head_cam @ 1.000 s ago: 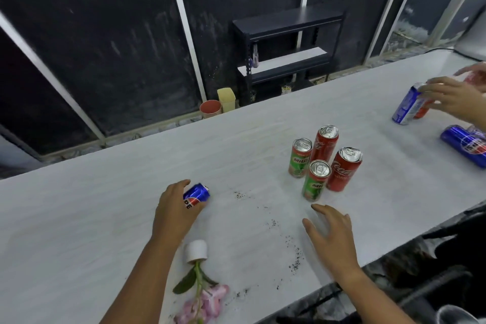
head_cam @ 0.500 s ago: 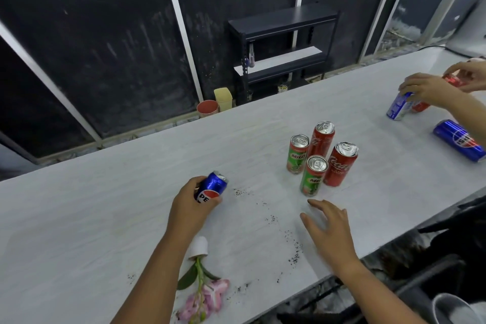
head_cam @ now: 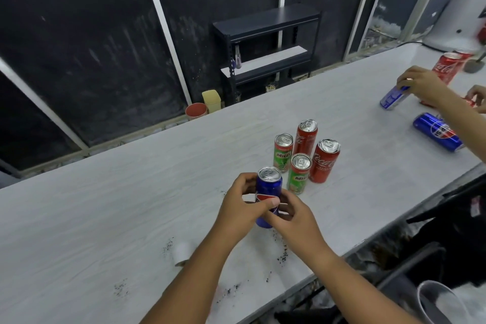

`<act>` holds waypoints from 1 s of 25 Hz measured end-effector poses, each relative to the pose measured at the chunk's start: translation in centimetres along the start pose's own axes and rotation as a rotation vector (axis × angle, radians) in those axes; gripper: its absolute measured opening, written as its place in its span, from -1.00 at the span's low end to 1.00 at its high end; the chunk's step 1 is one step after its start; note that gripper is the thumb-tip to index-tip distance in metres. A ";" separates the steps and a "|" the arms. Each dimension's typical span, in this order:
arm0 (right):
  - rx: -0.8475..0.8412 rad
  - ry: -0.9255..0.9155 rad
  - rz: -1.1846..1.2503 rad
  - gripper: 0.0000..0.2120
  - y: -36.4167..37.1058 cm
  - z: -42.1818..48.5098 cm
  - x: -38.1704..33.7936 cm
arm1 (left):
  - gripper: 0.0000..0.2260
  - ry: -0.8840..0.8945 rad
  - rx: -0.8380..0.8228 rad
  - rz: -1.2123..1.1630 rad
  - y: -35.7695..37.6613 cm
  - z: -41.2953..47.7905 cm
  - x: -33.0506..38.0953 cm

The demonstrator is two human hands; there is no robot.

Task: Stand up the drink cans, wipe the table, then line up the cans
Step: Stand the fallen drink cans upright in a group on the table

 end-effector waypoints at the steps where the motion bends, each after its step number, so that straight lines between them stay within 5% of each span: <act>1: 0.027 0.009 0.003 -0.45 -0.4 -0.2 0.5 | -0.40 0.000 -0.041 0.022 0.0 0.0 -0.1; 4: 0.147 0.035 0.011 -0.40 -2.5 -0.7 1.6 | -0.29 0.007 -0.068 0.196 -1.0 -0.6 -1.3; 10: 0.478 0.103 -0.034 -0.39 -10.8 0.3 3.2 | -0.46 0.106 0.033 0.998 -2.4 -2.9 -8.1; 16: 0.456 0.136 -0.119 -0.43 -14.0 1.1 5.0 | -0.43 0.115 0.041 1.070 -1.7 -3.5 -10.1; 22: 0.459 0.204 -0.111 -0.21 -12.8 -1.2 5.9 | -0.50 0.141 0.050 1.005 -3.0 -4.1 -9.1; 25: 0.549 0.191 -0.199 -0.39 -10.0 -4.6 5.9 | -0.61 0.205 0.186 0.879 -6.2 -5.0 -8.0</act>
Point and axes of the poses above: each hand's wrist, its own z-axis towards the middle knuckle, its own y-axis out of the palm, x = y × z, the point moved 1 cm from there along z, towards the middle knuckle, and after that the axes turned 1 degree about -y, right-handed, at the moved point
